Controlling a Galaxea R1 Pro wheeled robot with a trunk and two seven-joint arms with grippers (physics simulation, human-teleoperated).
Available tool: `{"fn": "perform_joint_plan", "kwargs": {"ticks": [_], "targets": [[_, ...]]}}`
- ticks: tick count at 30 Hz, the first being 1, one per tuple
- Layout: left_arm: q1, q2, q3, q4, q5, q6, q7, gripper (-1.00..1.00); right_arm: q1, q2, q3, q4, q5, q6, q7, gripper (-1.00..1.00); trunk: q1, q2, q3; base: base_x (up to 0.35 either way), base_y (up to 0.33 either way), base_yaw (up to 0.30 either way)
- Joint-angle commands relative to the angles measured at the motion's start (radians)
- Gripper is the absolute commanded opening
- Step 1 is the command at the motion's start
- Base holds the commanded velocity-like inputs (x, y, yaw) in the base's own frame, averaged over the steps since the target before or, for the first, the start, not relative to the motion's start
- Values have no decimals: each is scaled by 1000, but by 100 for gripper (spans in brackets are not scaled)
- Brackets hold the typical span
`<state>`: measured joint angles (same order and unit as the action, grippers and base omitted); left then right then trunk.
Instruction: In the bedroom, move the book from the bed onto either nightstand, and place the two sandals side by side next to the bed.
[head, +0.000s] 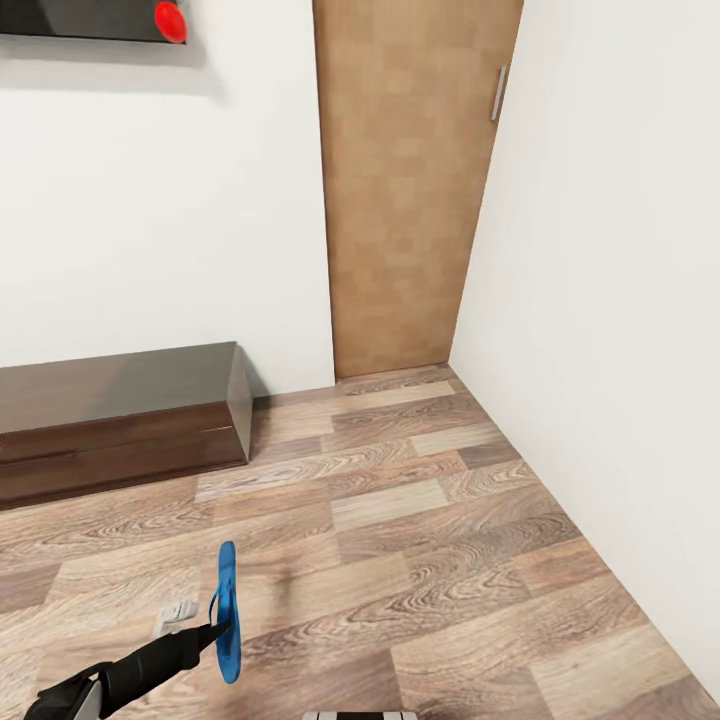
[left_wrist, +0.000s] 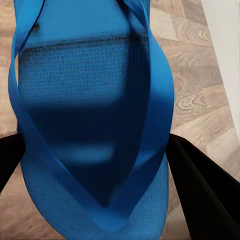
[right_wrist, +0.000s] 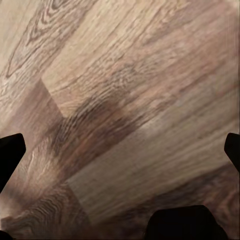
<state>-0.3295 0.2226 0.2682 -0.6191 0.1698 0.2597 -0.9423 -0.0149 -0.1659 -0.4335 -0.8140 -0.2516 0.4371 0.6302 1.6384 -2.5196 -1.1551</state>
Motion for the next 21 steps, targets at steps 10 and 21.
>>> {"fn": "perform_joint_plan", "kwargs": {"ticks": [10, 21], "targets": [[0, 0, 1, 10, 7, -11, -3, -100, 0, 1, -4, 54, 41, -119, -1, 100, -5, 2, 38, 0, 0, 0], [0, -2, 0, 10, 7, -11, -2, -100, 0, 0, -6, 76, 41, -151, 0, 100, -10, 5, 81, 0, 0, 0]]}}
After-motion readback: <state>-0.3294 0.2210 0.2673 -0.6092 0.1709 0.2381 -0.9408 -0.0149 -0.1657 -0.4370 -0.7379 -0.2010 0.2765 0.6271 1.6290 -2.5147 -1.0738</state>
